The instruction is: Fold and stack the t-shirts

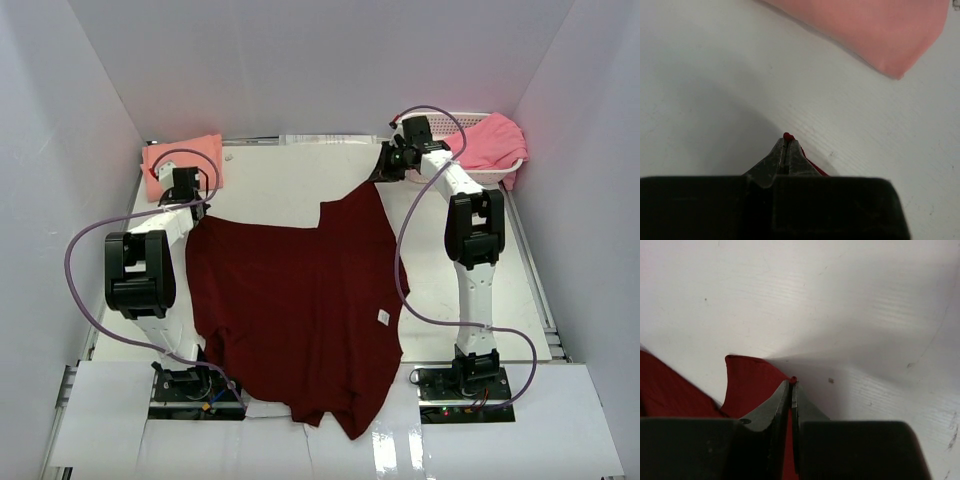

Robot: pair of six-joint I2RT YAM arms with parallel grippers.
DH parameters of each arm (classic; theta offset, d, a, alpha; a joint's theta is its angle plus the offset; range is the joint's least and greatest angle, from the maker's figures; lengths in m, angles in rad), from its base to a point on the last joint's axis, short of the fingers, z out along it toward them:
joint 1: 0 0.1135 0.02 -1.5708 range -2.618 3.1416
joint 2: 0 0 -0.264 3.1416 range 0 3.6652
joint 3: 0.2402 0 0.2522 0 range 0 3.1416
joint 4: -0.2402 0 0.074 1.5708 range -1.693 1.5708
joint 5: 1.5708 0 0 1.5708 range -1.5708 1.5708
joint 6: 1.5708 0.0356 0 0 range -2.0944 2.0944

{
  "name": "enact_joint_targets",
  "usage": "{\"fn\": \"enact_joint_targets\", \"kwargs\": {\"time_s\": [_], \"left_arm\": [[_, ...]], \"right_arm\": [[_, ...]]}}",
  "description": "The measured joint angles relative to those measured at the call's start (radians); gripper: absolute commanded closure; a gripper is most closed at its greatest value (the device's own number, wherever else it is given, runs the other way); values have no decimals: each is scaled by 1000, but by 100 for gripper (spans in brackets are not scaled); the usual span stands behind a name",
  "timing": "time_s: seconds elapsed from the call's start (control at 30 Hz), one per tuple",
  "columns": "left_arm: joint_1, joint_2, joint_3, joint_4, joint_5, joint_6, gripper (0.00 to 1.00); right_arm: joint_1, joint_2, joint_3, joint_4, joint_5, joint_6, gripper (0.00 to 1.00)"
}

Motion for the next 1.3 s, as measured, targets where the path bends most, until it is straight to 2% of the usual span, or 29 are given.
{"fn": "enact_joint_targets", "kwargs": {"time_s": [0.53,0.9,1.3], "left_arm": [[37,145,150,31,51,18,100],[38,242,219,57,94,36,100],[39,248,313,74,183,65,100]], "right_arm": [[-106,148,248,-11,-76,1,92],[-135,162,259,83,-215,13,92],[-57,164,245,103,-281,6,92]]}}
